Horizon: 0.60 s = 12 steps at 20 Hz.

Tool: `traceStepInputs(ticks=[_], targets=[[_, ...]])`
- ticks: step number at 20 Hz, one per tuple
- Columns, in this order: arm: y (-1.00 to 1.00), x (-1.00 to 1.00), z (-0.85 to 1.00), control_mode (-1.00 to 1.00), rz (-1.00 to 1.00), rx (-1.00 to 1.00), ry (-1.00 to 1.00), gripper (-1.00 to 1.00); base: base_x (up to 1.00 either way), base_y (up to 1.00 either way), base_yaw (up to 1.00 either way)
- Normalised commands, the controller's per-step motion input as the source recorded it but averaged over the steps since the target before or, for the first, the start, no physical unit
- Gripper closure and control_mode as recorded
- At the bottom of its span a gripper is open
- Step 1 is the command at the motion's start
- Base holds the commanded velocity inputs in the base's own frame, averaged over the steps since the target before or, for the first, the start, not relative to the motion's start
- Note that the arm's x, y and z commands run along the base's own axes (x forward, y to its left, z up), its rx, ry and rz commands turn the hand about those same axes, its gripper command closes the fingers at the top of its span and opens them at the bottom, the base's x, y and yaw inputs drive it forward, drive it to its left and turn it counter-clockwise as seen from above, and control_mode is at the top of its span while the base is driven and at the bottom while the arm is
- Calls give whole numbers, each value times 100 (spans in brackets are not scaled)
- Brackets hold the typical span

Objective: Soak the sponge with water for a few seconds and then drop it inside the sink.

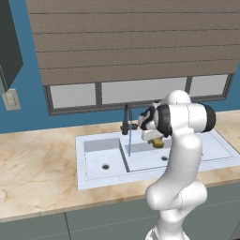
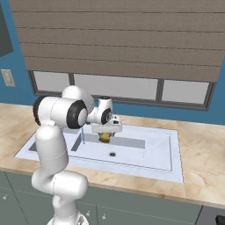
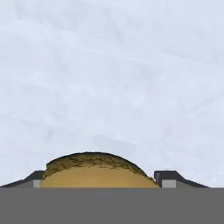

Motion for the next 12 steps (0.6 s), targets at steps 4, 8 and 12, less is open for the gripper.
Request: traceStepInputs(ticks=[4, 8, 12], targets=[[-11, 8, -29, -100, -3, -2, 0, 100, 0, 0, 0], [-23, -2, -18, -100, 0, 0, 4, 100, 0, 0, 0], [-33, -31, -3, -100, 0, 0, 7, 100, 0, 0, 0]])
